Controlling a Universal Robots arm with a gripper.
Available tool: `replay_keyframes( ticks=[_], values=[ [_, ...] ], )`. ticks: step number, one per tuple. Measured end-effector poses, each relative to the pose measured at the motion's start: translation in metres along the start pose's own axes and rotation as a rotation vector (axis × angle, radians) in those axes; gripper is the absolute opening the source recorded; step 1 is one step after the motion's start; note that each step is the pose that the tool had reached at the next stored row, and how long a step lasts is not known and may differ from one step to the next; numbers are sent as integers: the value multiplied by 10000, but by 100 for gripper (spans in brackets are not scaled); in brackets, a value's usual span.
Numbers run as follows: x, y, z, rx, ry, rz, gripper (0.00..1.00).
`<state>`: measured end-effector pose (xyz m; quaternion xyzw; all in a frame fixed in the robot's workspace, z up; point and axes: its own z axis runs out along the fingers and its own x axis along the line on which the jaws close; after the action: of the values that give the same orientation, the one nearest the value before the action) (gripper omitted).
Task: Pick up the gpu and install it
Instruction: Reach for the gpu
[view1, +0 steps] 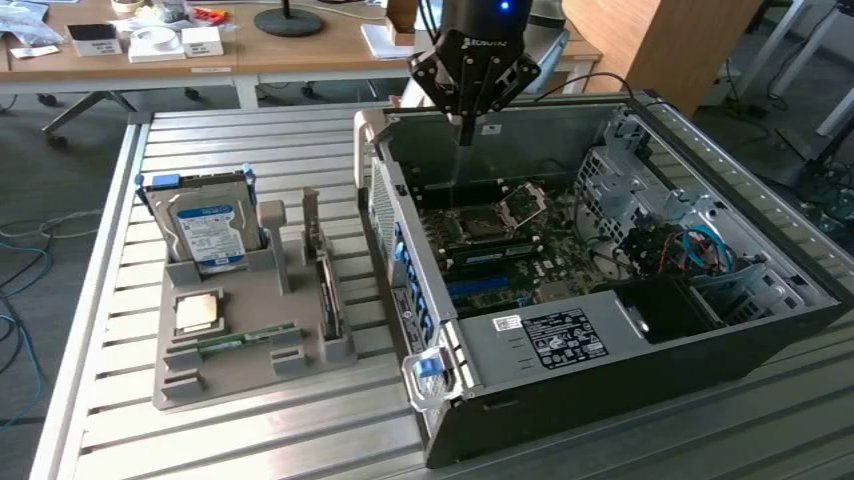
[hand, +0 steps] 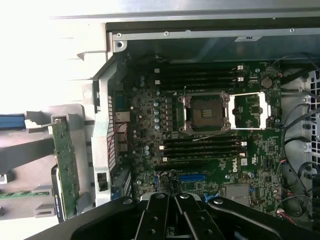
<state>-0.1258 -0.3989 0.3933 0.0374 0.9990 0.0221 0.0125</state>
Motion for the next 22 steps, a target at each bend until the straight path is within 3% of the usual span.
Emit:
replay_keyframes(
  ticks=[22],
  values=[
    [330, -22, -7, 0, 0, 1, 11]
  ],
)
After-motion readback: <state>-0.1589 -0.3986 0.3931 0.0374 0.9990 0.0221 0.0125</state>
